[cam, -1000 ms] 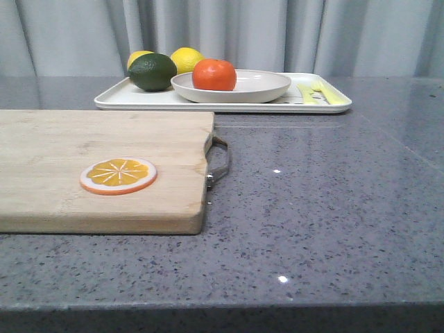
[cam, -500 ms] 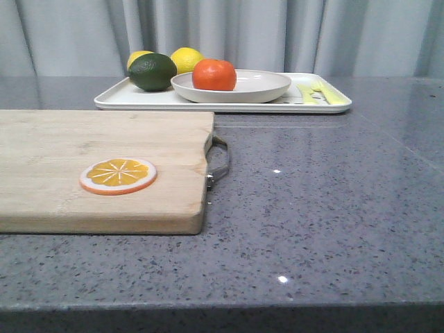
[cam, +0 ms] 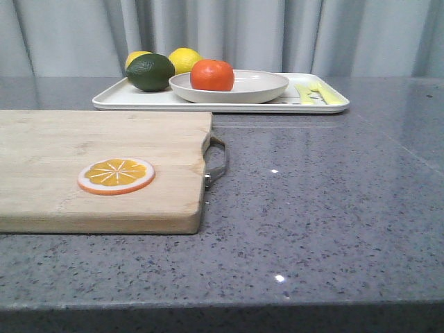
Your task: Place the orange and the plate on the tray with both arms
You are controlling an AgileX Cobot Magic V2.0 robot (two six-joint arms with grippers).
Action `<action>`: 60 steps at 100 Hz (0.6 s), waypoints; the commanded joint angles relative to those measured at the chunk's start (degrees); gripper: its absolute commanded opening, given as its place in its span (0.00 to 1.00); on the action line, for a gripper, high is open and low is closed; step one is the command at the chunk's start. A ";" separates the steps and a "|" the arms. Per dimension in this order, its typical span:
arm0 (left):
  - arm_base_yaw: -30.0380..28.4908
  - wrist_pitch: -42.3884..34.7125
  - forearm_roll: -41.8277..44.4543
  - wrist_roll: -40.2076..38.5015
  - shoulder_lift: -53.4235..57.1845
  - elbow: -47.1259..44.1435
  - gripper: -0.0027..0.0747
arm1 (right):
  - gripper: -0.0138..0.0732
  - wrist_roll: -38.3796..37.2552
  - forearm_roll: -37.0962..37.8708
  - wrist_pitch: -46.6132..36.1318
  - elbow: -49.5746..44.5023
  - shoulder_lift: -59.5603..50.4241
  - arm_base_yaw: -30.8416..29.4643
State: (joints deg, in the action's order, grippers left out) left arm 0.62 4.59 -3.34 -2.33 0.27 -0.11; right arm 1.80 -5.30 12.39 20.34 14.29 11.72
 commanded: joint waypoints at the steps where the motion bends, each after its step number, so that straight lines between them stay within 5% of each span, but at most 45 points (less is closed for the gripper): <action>1: -0.18 -4.59 -0.20 -0.16 1.94 -0.39 0.01 | 0.08 -4.19 5.63 -10.43 -1.12 -0.46 -1.07; 24: -0.18 -4.59 -0.20 -0.16 1.94 -0.39 0.01 | 0.08 -10.29 12.06 -18.93 -8.77 -3.89 -5.26; 60: -0.18 -4.59 -0.20 -0.16 1.94 -0.39 0.01 | 0.08 -10.29 12.26 -19.59 -18.47 -11.32 -9.52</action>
State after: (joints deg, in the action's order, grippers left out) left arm 0.62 4.69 -3.34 -2.33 0.27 -0.11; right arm -8.33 6.26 -1.99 1.77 3.99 2.99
